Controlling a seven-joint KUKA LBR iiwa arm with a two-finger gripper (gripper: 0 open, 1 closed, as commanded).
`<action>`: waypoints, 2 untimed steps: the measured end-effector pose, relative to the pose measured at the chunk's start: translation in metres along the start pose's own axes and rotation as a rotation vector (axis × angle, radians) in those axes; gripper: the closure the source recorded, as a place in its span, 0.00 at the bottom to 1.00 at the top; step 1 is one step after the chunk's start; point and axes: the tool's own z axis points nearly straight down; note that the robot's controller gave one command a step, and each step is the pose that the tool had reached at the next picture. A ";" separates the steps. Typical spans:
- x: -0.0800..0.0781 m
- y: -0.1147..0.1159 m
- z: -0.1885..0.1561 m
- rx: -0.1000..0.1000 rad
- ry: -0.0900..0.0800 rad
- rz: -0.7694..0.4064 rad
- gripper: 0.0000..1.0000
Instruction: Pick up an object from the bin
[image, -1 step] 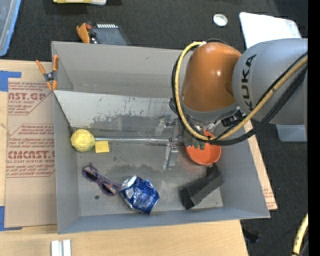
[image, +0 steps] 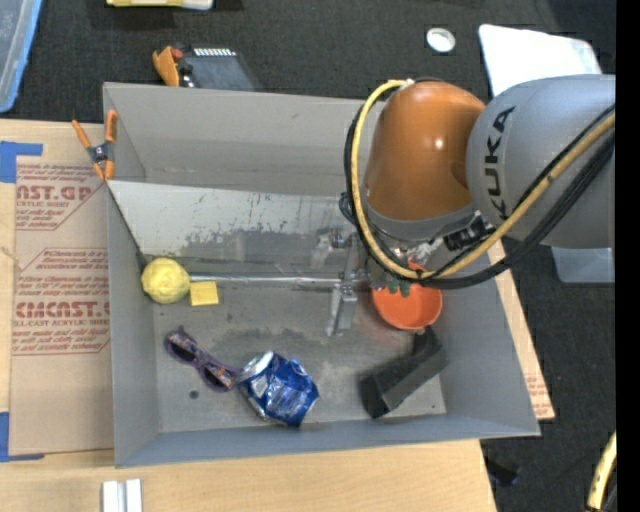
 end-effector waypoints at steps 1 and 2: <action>0.017 0.023 0.054 0.001 -0.001 -0.138 0.00; 0.031 0.060 0.051 0.000 -0.005 -0.486 0.00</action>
Offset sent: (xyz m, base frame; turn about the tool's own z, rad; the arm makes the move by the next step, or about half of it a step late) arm -0.0340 0.0653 -0.0478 -0.4922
